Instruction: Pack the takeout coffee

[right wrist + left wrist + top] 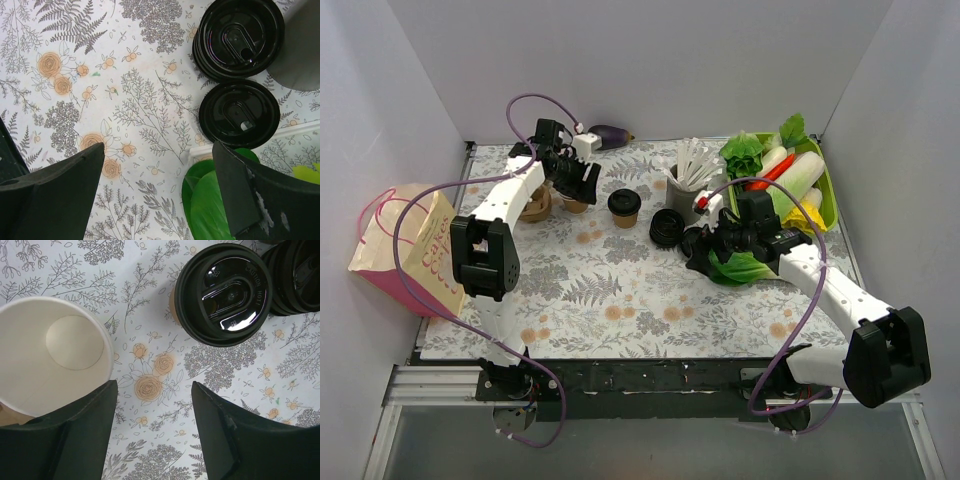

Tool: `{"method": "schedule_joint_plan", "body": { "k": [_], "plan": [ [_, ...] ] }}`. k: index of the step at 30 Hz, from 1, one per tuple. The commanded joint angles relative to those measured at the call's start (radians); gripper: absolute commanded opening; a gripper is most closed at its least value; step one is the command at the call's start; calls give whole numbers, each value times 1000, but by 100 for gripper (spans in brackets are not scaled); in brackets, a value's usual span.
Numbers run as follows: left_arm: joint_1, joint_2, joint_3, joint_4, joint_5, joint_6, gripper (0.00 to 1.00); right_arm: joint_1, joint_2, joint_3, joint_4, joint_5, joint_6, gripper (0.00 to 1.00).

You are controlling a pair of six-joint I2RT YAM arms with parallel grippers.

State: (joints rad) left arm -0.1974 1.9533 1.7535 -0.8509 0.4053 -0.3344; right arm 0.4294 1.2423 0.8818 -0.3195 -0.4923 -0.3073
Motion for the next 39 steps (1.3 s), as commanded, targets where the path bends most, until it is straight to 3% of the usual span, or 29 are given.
{"method": "schedule_joint_plan", "body": {
  "k": [1,5,12,29,39],
  "plan": [
    [0,-25,81,-37,42,18,58,-17,-27,-10,17,-22,22,96],
    [0,-4,144,-89,69,28,55,-23,-24,-14,22,-26,25,96],
    [0,38,162,-51,-51,80,52,-34,-14,-24,37,-29,37,96],
    [0,160,271,-76,-53,97,31,-60,-20,-40,42,-28,59,96],
    [0,142,279,-96,-75,97,30,-67,-4,-41,53,-38,65,96]
  ]
}}
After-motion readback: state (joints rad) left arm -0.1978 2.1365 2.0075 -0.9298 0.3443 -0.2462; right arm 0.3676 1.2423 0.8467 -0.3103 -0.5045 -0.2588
